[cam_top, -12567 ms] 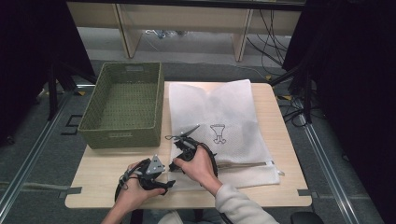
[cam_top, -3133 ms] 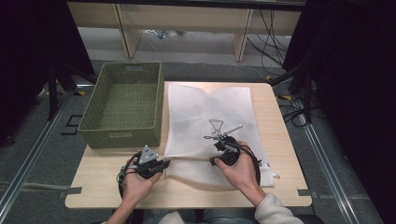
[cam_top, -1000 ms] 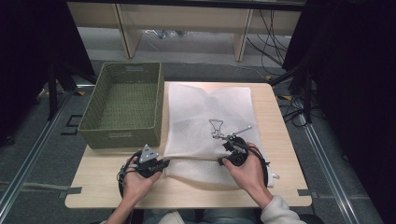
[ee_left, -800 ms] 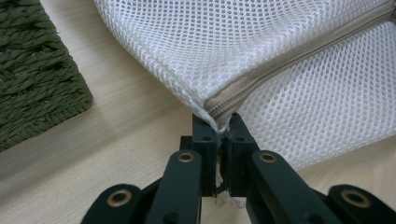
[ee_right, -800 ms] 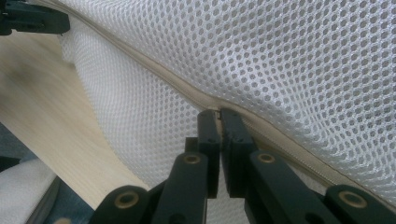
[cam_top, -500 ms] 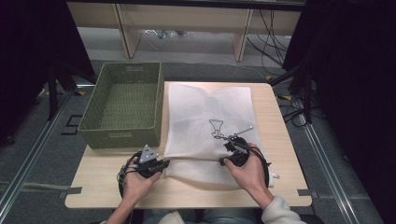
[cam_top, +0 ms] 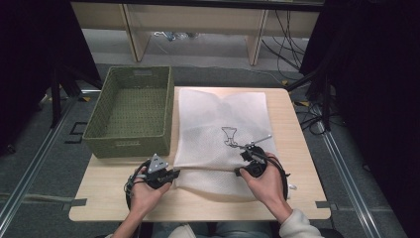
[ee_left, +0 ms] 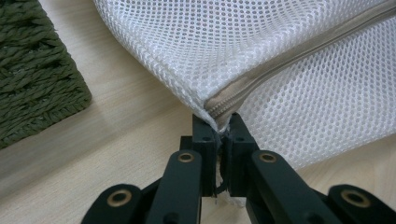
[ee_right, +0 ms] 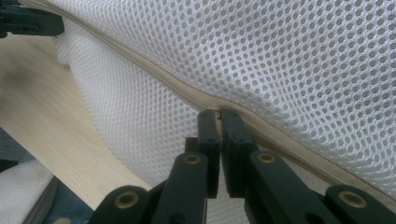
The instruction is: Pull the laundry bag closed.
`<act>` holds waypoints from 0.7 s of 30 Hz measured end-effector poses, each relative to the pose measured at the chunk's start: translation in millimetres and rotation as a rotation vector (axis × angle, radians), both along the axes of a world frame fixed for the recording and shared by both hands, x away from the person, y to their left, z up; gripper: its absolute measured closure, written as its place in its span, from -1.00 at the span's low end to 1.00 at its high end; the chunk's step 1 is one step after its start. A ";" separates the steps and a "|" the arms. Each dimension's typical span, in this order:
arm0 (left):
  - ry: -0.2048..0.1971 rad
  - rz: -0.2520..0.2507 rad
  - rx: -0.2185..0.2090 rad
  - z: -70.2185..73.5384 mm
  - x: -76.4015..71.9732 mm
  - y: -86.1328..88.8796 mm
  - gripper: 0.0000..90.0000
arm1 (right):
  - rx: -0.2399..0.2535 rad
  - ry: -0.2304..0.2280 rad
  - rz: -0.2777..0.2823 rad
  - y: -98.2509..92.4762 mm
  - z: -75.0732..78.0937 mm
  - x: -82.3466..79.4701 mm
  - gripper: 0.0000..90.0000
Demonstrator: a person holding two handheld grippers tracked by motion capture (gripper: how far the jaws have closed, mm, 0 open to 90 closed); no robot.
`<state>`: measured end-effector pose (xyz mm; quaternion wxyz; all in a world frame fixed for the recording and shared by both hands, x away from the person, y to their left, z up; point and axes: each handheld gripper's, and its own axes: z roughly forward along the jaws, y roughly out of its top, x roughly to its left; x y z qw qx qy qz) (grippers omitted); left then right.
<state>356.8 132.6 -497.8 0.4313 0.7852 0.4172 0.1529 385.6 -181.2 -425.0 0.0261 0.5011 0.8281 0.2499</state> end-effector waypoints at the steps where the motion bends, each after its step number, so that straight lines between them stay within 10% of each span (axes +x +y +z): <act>1: -0.005 -0.014 0.011 0.5 0.7 0.8 0.88 | -0.005 0.001 0.001 0.0 -0.1 0.1 0.96; 21: -0.002 0.007 -0.019 -0.4 0.8 -0.8 0.88 | -0.004 -0.008 -0.015 -7.1 0.2 -1.5 0.96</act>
